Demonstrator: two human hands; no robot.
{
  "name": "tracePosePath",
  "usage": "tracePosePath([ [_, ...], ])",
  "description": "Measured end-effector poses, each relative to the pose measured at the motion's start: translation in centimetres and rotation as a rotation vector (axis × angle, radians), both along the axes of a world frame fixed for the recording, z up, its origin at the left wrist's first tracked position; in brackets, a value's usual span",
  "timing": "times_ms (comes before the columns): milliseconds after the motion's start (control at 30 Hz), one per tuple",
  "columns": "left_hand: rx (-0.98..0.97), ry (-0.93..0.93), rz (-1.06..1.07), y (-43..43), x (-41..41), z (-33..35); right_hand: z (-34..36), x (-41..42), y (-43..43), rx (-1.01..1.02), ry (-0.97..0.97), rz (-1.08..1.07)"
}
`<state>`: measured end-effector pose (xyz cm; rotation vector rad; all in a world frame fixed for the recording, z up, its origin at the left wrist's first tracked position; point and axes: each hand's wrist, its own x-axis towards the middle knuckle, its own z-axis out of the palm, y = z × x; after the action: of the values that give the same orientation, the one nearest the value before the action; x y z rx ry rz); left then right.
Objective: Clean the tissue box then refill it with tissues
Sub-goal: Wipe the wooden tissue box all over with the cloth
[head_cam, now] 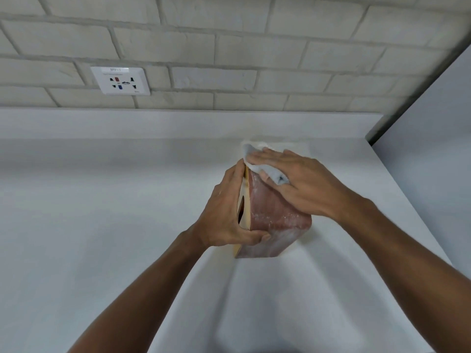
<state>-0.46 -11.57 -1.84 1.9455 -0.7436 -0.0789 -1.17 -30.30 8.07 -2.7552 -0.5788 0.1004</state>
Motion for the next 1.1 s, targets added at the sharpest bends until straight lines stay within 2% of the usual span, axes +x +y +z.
tracePosePath([
  [67,0.004,0.0,-0.002,0.0,0.0,0.0,0.3,0.1,0.1,-0.012,0.039,-0.041],
  [200,0.032,0.008,0.009,0.0,-0.2,0.0,-0.2,-0.4,0.2,0.009,-0.022,0.063],
  [300,0.028,0.03,0.021,0.0,-0.1,0.3,0.2,-0.1,-0.5,0.058,0.026,-0.085],
  [433,0.036,0.043,0.037,0.0,-0.4,0.4,-0.6,-0.2,-0.3,0.048,0.006,-0.04],
  [567,0.053,0.083,0.044,0.1,-0.5,0.0,-0.6,0.1,-2.5,0.108,0.124,-0.248],
  [733,0.028,0.036,0.033,0.1,-0.6,0.3,-1.1,-0.6,-1.1,0.093,-0.009,-0.005],
  [900,0.044,0.1,0.029,0.1,-0.7,0.4,-1.0,-1.4,-3.8,0.157,0.031,-0.074],
  [1100,0.045,0.068,0.03,0.2,-0.9,0.8,-0.8,-0.9,-0.2,0.005,-0.037,-0.014],
])
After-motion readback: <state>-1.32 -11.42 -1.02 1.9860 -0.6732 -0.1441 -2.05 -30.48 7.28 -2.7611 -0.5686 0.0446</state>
